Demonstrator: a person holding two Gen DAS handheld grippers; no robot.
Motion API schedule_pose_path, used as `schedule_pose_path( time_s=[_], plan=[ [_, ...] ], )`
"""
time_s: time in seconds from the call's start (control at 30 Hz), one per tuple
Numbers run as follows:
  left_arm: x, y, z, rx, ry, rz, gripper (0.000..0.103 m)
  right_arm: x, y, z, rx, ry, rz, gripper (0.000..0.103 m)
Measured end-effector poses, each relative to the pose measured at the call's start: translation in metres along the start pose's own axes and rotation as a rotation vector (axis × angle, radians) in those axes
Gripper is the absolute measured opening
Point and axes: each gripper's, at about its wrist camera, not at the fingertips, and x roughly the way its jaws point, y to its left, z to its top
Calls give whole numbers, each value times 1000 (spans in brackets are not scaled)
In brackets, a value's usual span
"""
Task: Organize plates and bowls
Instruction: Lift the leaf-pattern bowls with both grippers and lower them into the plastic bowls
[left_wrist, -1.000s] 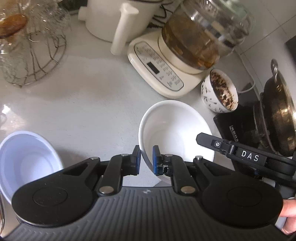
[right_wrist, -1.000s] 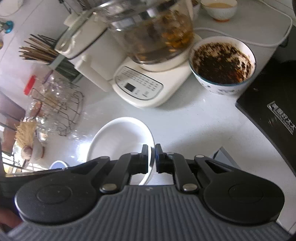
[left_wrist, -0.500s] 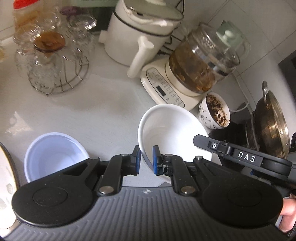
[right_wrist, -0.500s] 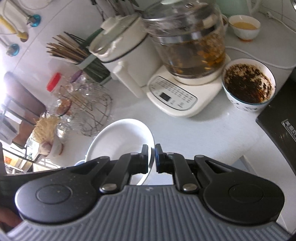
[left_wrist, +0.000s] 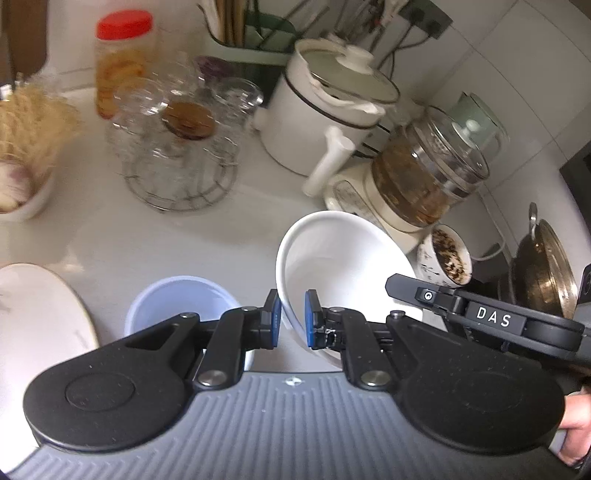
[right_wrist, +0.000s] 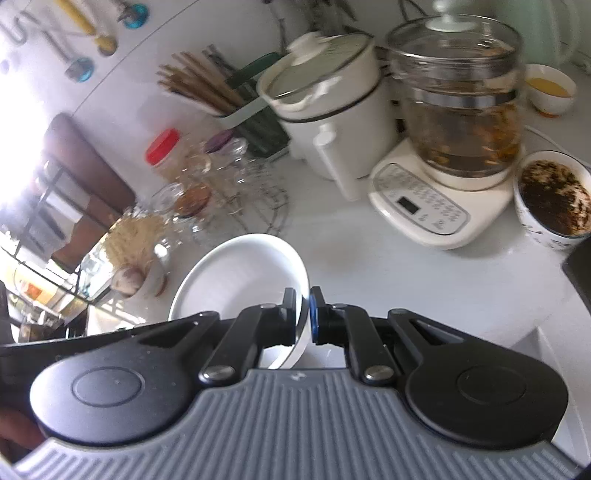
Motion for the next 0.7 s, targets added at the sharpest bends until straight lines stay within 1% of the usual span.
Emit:
schedule_pose_path(
  time_s=[0.33,0.5,0.7],
  plan=[
    [-33,44,-18,-101,-70,51,14,19,43,-7,-89,44,56,10],
    [-36,60,-29,-143,-73,81,14,32,57,-14,-123,79,52,10],
    [-30,79,-37,-198,-72,93,14,48,65,-22,-167,114,51,11]
  ],
)
